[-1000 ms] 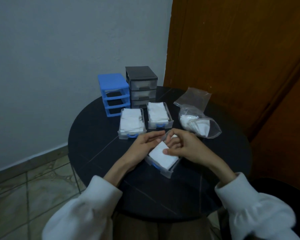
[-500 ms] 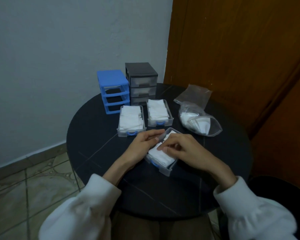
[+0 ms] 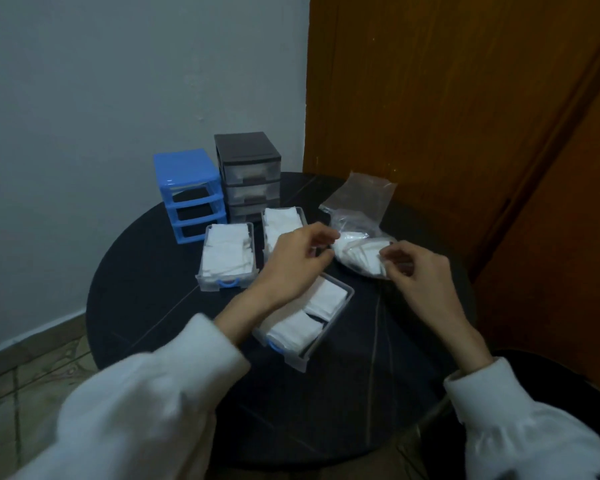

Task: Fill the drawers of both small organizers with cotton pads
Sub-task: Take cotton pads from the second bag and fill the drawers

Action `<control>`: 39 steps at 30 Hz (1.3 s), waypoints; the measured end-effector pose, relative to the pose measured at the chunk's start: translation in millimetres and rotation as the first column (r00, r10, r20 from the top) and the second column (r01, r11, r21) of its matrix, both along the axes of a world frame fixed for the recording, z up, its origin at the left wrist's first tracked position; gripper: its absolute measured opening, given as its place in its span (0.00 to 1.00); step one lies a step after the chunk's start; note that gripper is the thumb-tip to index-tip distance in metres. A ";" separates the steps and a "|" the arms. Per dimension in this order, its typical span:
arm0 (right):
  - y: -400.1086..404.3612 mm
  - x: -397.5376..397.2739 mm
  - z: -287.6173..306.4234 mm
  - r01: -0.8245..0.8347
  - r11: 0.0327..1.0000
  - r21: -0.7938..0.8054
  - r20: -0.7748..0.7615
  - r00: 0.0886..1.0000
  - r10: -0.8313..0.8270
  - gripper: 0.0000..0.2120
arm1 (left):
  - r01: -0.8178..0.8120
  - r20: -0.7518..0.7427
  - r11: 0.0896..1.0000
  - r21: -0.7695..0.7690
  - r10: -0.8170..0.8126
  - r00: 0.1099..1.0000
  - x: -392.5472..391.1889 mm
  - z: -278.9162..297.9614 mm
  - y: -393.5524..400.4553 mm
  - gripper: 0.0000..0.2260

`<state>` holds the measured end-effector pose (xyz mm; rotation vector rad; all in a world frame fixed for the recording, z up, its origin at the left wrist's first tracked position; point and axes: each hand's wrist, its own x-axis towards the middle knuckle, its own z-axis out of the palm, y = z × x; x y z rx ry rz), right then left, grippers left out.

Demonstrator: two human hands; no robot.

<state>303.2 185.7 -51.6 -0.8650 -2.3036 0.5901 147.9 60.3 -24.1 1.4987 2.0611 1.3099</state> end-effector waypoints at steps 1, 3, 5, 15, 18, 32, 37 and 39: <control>1.5 -1.7 -3.0 0.007 1.000 0.001 0.019 1.000 -0.007 0.11 | 0.010 -0.044 0.999 -0.030 -0.011 0.999 2.2 2.5 11.1 0.13; 2.3 -5.1 -8.7 0.020 1.000 -0.002 0.045 0.999 -0.020 0.13 | 0.010 -0.134 0.995 -0.103 -0.024 0.991 5.8 3.7 31.3 0.15; 1.9 -8.3 -12.8 0.017 1.000 0.008 0.058 0.998 -0.017 0.14 | 0.017 -0.185 0.986 -0.168 -0.048 0.981 7.7 0.8 45.4 0.16; -1.1 -16.8 -11.1 -0.009 1.000 0.018 0.165 0.986 0.006 0.14 | 0.034 -0.180 0.954 -0.298 -0.092 0.979 0.9 -16.7 53.6 0.19; -0.9 -19.0 -13.4 0.016 0.999 0.043 0.204 0.979 -0.025 0.15 | 0.039 -0.168 0.951 -0.308 -0.095 0.981 0.5 -18.3 54.3 0.19; -4.4 -0.9 -14.0 -0.053 0.984 0.170 0.098 0.995 0.037 0.12 | 0.042 -0.135 0.949 -0.312 -0.088 0.987 -0.1 -16.6 52.7 0.18; -7.0 4.8 -10.7 -0.020 0.981 0.192 0.037 0.999 0.013 0.10 | 0.046 -0.112 0.955 -0.294 -0.083 0.990 1.5 -17.9 51.7 0.19; -9.4 8.6 -7.1 -0.017 0.981 0.192 -0.035 0.999 0.024 0.09 | 0.049 -0.108 0.958 -0.284 -0.083 0.991 2.1 -17.9 50.2 0.19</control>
